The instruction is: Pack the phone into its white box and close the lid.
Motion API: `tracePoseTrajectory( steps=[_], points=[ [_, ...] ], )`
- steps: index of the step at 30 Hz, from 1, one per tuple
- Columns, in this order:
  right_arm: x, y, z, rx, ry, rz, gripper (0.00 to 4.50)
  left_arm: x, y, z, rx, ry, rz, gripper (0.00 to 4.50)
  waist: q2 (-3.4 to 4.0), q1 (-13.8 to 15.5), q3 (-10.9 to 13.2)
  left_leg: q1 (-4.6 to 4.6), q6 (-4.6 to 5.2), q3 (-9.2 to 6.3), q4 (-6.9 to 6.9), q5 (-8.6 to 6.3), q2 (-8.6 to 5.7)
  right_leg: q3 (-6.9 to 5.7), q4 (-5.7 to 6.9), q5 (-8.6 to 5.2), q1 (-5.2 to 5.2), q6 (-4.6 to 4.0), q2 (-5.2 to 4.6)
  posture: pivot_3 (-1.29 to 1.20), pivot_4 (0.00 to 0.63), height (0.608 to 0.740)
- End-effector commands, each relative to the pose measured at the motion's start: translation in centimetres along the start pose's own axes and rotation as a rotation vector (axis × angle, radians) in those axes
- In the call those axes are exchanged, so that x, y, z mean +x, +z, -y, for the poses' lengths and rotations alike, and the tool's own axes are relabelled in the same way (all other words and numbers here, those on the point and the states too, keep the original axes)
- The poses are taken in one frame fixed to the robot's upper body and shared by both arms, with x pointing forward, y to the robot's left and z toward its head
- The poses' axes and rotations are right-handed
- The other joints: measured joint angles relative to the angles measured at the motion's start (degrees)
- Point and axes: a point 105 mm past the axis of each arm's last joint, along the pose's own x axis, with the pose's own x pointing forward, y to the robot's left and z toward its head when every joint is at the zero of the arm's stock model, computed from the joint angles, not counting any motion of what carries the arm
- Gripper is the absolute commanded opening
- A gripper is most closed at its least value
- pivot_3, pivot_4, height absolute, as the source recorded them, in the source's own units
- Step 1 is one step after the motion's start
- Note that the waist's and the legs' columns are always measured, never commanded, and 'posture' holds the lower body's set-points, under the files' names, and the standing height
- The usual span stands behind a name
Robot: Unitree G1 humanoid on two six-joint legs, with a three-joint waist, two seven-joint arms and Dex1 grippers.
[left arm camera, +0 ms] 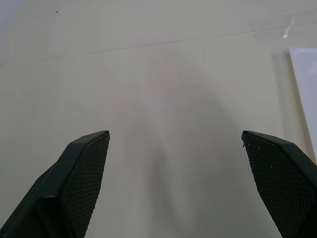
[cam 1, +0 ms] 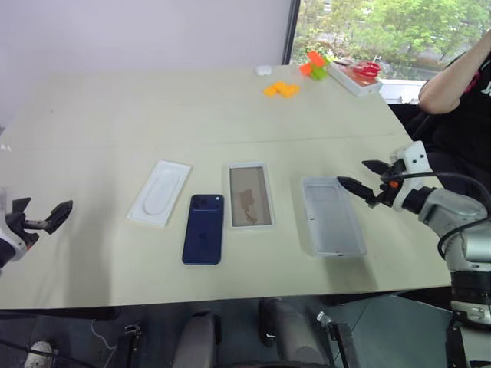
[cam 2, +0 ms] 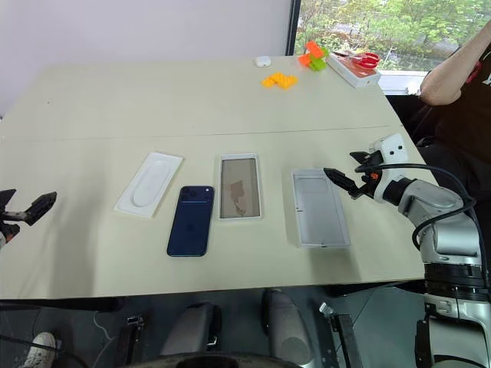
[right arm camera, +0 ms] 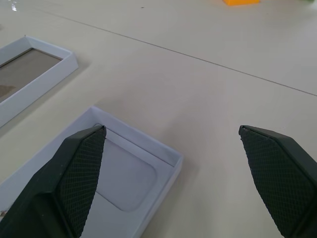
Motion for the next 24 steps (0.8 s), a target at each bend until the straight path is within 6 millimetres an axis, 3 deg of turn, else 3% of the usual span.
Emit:
tracePoseTrajectory(
  steps=[1, 10, 17, 20, 24],
  points=[
    [0.1, 1.5, -0.5, -0.026, 0.018, 0.054, 4.49, -0.5, 1.4, 0.0, 0.029, 0.01, 0.051, 4.5, 0.0, 0.02, 0.0, -0.01, 0.0, 0.0, 0.0, 0.0, 0.0, 0.0, 0.0, 0.01, -0.01, 0.01, 0.0, 0.0, 0.15, 0.732],
    [0.3, 2.2, -0.9, -0.041, 0.031, 0.072, 4.49, 0.2, 1.8, 1.7, 0.011, -0.041, 0.068, 4.5, 0.0, 0.1, 0.0, -0.03, 0.0, 0.02, 0.03, 0.0, -0.01, 0.02, 0.0, 0.02, 0.0, 0.01, -0.09, 0.0, 0.15, 0.732],
    [1.0, 3.3, -2.9, -0.053, 0.093, 0.096, 4.49, 0.8, 2.3, 6.0, -0.022, -0.193, 0.079, 4.5, 0.0, 0.05, 0.0, -0.04, 0.0, 0.01, 0.03, 0.0, -0.01, 0.02, 0.02, 0.12, 0.0, 0.15, -0.06, 0.0, 0.15, 0.732],
    [1.3, 3.6, -4.2, -0.067, 0.136, 0.096, 4.49, 0.9, 2.9, 7.8, -0.041, -0.268, 0.083, 4.5, 0.0, 0.1, 0.0, -0.05, 0.0, 0.0, 0.02, 0.0, -0.01, 0.03, 0.02, 0.12, 0.0, 0.16, -0.06, 0.0, 0.15, 0.732],
    [1.8, 4.5, -7.3, -0.15, 0.251, 0.09, 4.49, 1.5, 2.3, 9.0, -0.103, -0.294, 0.031, 4.5, 0.0, 0.03, 0.0, -0.01, 0.0, -0.02, 0.03, 0.0, -0.03, 0.02, 0.04, 0.09, 0.01, 0.12, -0.03, 0.0, 0.15, 0.732]
  ],
)
